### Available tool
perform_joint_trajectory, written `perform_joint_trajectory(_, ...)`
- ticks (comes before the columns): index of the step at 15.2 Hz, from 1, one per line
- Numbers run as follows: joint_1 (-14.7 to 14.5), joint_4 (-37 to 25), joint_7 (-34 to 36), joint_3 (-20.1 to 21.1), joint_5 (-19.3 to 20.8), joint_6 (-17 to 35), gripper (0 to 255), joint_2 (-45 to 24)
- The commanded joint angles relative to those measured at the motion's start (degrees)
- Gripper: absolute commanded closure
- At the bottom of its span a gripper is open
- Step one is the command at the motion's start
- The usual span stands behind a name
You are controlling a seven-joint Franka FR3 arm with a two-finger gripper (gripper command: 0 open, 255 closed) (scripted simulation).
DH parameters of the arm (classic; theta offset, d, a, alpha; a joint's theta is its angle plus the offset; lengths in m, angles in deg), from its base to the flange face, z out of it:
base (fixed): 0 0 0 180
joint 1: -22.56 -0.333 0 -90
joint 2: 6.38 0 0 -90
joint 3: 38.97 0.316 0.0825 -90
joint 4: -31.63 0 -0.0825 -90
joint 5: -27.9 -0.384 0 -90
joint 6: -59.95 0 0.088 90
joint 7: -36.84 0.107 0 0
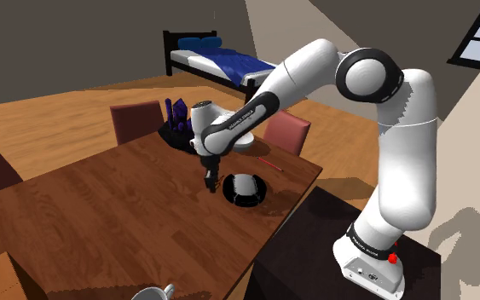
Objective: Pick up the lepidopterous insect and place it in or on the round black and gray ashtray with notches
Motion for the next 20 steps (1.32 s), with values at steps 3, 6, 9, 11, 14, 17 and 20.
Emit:
perform_joint_trajectory(3, 3.8, 5.5, -4.7, -1.1, -0.3, 2.2, 255, 3.6)
perform_joint_trajectory(6, 6.6, 8.8, -8.3, -2.2, -0.3, 3.6, 255, 5.7)
perform_joint_trajectory(9, 9.4, 11.6, -12.0, -3.5, -0.2, 4.9, 255, 7.4)
perform_joint_trajectory(11, 11.2, 13.1, -14.5, -4.4, -0.1, 5.6, 255, 8.4)
perform_joint_trajectory(14, 12.5, 14.1, -16.3, -5.2, 0.2, 6.8, 255, 8.4)
perform_joint_trajectory(17, 12.3, 14.1, -15.8, -5.5, 0.9, 8.7, 255, 6.4)
perform_joint_trajectory(20, 12.1, 13.9, -15.3, -5.9, 1.5, 10.5, 255, 4.3)
